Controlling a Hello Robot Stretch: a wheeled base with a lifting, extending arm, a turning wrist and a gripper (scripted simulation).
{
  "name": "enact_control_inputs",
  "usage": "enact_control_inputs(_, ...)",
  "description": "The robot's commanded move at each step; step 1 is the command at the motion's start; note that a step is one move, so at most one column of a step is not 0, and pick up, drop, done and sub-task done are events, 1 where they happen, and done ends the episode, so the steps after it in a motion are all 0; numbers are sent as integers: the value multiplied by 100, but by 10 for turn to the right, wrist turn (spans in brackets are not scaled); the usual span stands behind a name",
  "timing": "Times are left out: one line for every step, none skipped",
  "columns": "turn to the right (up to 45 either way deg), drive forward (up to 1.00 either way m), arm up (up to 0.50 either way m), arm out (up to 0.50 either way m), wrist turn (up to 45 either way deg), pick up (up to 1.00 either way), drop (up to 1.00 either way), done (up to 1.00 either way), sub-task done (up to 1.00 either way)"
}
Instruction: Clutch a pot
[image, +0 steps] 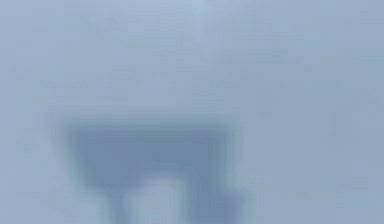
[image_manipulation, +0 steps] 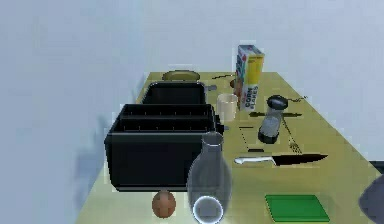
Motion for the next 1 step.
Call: enact_control_inputs(0,0,50,0,0,0,0,0,0)
